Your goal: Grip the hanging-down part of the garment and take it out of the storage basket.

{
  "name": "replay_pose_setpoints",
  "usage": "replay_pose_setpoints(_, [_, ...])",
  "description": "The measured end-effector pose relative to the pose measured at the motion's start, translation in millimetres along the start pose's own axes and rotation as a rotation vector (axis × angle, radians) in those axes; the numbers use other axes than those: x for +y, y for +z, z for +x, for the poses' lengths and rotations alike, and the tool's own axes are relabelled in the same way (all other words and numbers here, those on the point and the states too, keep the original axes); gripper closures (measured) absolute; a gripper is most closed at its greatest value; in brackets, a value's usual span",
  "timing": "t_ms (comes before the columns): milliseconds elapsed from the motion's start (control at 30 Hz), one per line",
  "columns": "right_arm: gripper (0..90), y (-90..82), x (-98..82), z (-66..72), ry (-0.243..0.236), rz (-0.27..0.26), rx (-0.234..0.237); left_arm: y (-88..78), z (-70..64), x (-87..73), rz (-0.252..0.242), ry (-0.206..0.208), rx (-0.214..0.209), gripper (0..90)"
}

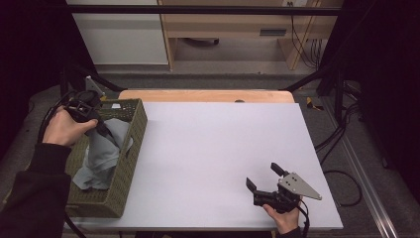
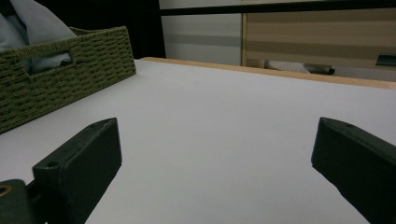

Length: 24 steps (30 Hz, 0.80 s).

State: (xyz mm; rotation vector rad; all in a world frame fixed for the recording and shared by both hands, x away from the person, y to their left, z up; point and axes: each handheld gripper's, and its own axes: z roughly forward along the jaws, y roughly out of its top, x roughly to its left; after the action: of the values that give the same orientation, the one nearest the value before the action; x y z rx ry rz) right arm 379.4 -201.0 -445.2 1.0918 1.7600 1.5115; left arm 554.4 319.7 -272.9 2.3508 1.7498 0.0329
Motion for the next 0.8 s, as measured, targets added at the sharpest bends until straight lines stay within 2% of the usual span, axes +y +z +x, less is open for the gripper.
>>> replay_pose_setpoints(167, [1.8,-0.2,-0.1,-0.6,0.004,0.003,-0.001,-6.4,0.2,-0.2,-0.007,0.021,0.023,85.3])
replay_pose_setpoints(233, [1.8,-0.2,-0.3,-0.5,0.005,0.003,0.0,-9.5,-1.7,-1.1,-0.009,0.008,0.025,85.4])
replay_pose_setpoints(267, [1.8,-0.1,-0.2,-0.3,0.005,0.003,0.002,-11.7,-1.4,-1.0,-0.011,0.021,0.037,85.4])
replay_pose_setpoints(367, [1.8,0.5,0.1,-0.3,-0.004,0.003,0.005,-15.9,-3.6,-1.9,-0.018,0.011,0.035,85.5])
replay_pose_setpoints(533, [1.8,0.7,0.7,1.0,0.001,0.001,0.004,-30.4,-4.4,-3.3,-0.036,0.017,0.055,85.5])
replay_pose_setpoints(800, [1.8,0.7,0.5,1.2,0.006,0.007,0.013,-52.0,-4.4,-5.6,-0.062,0.014,0.058,85.6])
